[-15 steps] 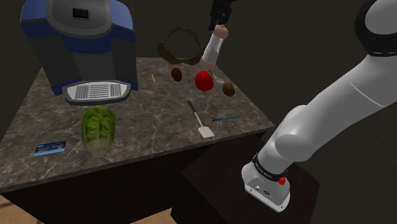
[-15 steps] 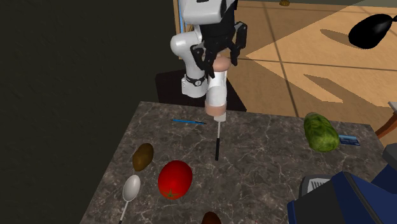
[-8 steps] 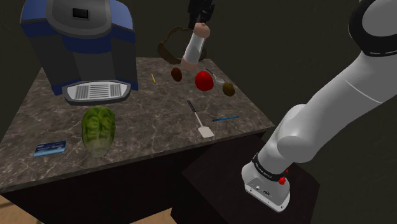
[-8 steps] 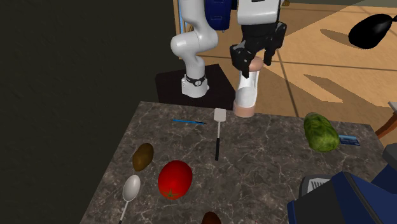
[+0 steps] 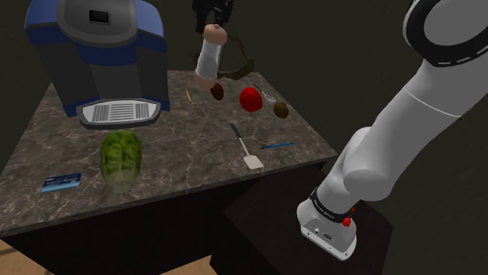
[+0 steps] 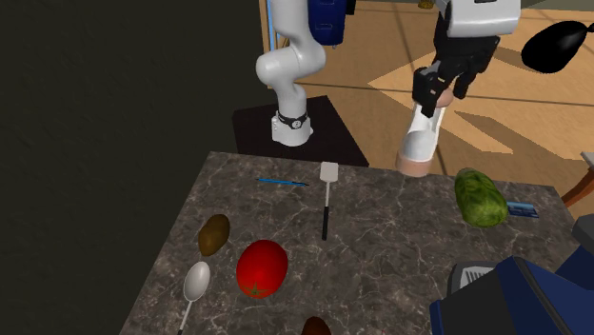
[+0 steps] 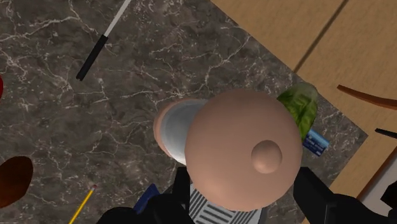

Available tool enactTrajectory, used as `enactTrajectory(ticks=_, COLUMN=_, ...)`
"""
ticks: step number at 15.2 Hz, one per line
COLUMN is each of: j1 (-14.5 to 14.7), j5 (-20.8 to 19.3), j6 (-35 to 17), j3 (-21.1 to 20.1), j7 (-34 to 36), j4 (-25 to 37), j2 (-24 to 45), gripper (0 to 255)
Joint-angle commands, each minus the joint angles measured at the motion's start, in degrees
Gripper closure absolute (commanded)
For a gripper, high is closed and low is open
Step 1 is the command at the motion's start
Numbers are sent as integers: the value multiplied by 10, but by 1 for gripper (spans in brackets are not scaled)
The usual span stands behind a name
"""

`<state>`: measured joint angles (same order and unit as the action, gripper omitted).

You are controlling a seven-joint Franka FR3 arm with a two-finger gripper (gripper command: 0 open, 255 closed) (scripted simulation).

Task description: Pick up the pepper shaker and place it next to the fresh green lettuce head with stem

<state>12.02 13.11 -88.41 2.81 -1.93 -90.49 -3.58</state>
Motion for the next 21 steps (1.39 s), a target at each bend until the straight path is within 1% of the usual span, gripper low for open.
enactTrajectory(ticks=1, j1=10, j5=1, j6=-3, j3=-11, j7=22, j4=31, j2=29, gripper=255)
enactTrajectory(ticks=6, j1=39, j5=-2, j6=-1, j3=-39, j7=81, j4=118, j2=100, gripper=255)
enactTrajectory(ticks=12, j1=78, j5=-16, j6=25, j3=-63, j7=147, j4=266, j2=209, gripper=255)
enactTrajectory(ticks=21, j1=78, j5=-13, j6=-60, j3=-62, j7=130, j4=145, j2=174, gripper=255)
